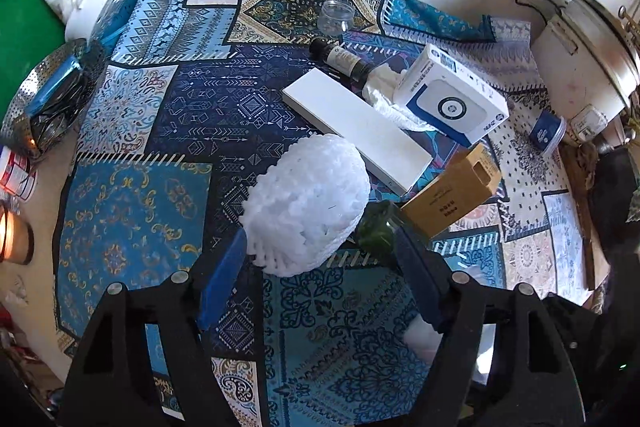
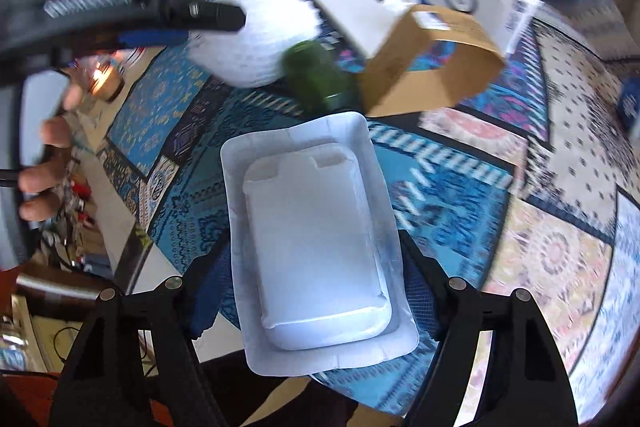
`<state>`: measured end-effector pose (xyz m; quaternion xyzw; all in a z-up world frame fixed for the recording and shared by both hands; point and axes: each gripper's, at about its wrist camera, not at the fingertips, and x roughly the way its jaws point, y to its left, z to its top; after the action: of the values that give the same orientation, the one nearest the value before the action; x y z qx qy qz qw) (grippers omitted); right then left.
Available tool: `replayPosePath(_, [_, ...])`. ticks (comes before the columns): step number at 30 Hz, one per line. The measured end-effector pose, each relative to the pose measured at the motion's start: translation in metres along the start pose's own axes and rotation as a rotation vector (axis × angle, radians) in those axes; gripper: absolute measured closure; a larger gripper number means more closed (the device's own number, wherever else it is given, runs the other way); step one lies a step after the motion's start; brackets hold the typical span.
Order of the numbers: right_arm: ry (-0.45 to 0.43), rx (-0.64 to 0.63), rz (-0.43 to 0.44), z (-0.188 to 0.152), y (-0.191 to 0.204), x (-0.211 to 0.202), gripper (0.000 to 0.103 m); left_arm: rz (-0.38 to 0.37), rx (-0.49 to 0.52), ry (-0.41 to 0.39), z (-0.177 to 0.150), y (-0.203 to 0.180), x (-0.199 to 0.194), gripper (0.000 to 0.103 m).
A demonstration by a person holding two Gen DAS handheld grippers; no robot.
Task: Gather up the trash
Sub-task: 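Grasp the white foam net with the left tool while the right tool grasps the white tray, then lift the foam net and white tray off the counter toward the floor bin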
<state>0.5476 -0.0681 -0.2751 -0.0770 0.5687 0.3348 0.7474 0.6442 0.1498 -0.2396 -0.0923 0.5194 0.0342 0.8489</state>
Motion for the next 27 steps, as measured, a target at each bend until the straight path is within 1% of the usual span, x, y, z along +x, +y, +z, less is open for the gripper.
replayPosePath(2, [-0.017, 0.043, -0.017, -0.001, -0.01, -0.008, 0.029, 0.026, 0.015, 0.01, 0.004, -0.001, 0.012, 0.028])
replayPosePath(6, [-0.053, 0.136, -0.049, -0.005, -0.026, -0.019, 0.029, 0.077, 0.04, 0.0, 0.011, 0.0, 0.029, 0.027])
replayPosePath(8, [-0.07, 0.18, -0.06, -0.005, -0.03, -0.022, 0.029, 0.087, 0.029, 0.014, 0.015, 0.007, 0.039, 0.027])
replayPosePath(14, [-0.129, 0.275, -0.103, -0.008, -0.042, -0.04, 0.029, 0.014, -0.056, 0.021, 0.027, 0.029, 0.058, 0.02])
replayPosePath(18, [-0.156, 0.322, -0.112, -0.013, -0.045, -0.046, 0.029, 0.025, -0.1, 0.051, 0.034, 0.038, 0.077, 0.019])
replayPosePath(19, [-0.161, 0.33, -0.114, -0.014, -0.045, -0.046, 0.029, 0.024, -0.107, 0.064, 0.034, 0.041, 0.083, 0.025])
replayPosePath(20, [-0.166, 0.337, -0.115, -0.017, -0.047, -0.05, 0.029, 0.033, -0.108, 0.074, 0.035, 0.042, 0.088, 0.026])
replayPosePath(21, [-0.172, 0.343, -0.119, -0.018, -0.046, -0.051, 0.029, 0.05, -0.096, 0.052, 0.035, 0.042, 0.087, 0.028])
replayPosePath(22, [-0.177, 0.347, -0.122, -0.018, -0.044, -0.052, 0.029, 0.056, -0.078, 0.03, 0.035, 0.04, 0.085, 0.033])
replayPosePath(23, [-0.181, 0.349, -0.125, -0.018, -0.041, -0.051, 0.029, 0.059, -0.062, 0.019, 0.036, 0.039, 0.084, 0.035])
replayPosePath(25, [-0.187, 0.357, -0.132, -0.021, -0.037, -0.051, 0.029, 0.061, -0.035, 0.003, 0.036, 0.038, 0.081, 0.048])
replayPosePath(27, [-0.191, 0.37, -0.132, -0.024, -0.033, -0.05, 0.029, 0.065, -0.016, -0.01, 0.035, 0.039, 0.075, 0.053])
